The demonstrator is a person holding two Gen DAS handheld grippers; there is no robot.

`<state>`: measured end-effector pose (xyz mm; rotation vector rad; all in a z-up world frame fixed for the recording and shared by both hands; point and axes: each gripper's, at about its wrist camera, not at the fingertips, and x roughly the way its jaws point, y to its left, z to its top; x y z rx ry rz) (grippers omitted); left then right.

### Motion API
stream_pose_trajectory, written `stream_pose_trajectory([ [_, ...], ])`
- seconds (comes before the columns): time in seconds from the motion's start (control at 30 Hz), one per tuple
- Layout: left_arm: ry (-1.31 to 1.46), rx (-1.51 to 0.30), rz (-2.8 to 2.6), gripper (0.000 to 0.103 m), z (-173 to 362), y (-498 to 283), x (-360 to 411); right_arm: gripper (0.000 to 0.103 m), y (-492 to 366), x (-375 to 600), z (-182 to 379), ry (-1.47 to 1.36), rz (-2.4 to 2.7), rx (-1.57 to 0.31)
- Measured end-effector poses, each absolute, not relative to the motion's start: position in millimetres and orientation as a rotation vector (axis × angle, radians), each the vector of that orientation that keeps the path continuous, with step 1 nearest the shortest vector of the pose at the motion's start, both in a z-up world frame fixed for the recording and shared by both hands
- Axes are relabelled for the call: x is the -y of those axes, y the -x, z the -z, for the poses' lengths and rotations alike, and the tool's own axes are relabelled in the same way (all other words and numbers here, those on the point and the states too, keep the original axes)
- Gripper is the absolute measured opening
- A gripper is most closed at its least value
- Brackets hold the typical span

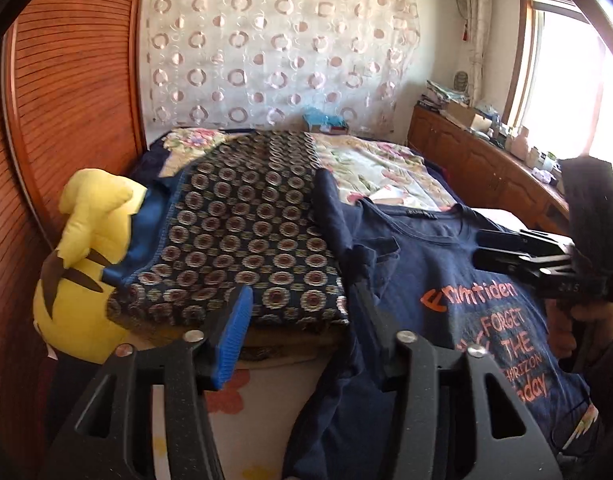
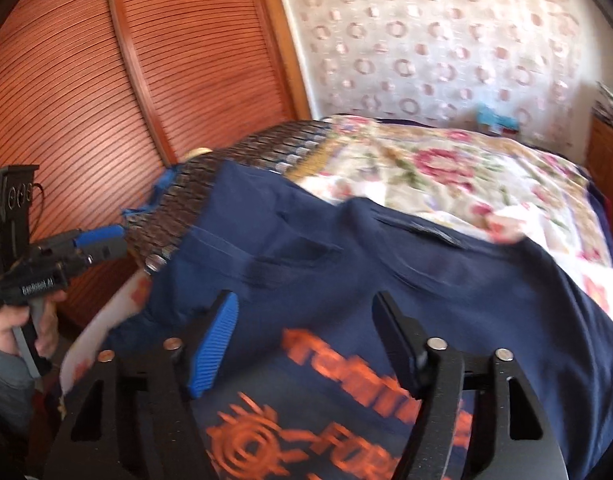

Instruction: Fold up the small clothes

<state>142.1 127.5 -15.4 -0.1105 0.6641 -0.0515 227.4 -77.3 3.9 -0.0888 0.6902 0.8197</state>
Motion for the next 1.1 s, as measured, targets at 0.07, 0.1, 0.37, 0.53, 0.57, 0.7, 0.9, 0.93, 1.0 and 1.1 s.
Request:
stream_pose_trajectory([
  [0.07,0.117,-0.646,0.039,0.078,13,-137,-132,0.061,-230,56,-8,0.094,-0.878,-0.690],
  [0.1,0.121,-0.638,0.034,0.079,13,-134,-135,0.059,-232,49,-8,0.095,-0.902,-0.692],
  [0.37,0.116,-0.625,-0.032,0.079,9,-123,-156,0.040,-260,-12,5,0.113,-1.028,-0.758],
  [0.53,0.112,-0.636,-0.037,0.079,13,-122,-157,0.006,-282,-19,15,0.114,-1.041,-0.797],
  [0.57,0.112,-0.638,-0.034,0.079,15,-122,-156,0.006,-281,-15,13,0.114,-1.046,-0.789],
  [0.7,0.102,-0.649,-0.026,0.079,17,-126,-150,0.005,-268,3,6,0.099,-1.051,-0.765],
  [0.9,0.098,-0.635,-0.002,0.079,14,-137,-140,0.005,-249,44,22,0.082,-1.010,-0.818],
  [0.93,0.095,-0.633,0.001,0.079,13,-139,-139,0.005,-246,47,23,0.073,-1.006,-0.829],
  [1.0,0.088,-0.633,0.009,0.079,12,-144,-136,0.007,-242,54,31,0.077,-0.968,-0.839],
  [1.1,0.063,-0.634,0.011,0.079,9,-155,-130,0.017,-238,66,35,0.089,-0.895,-0.833],
])
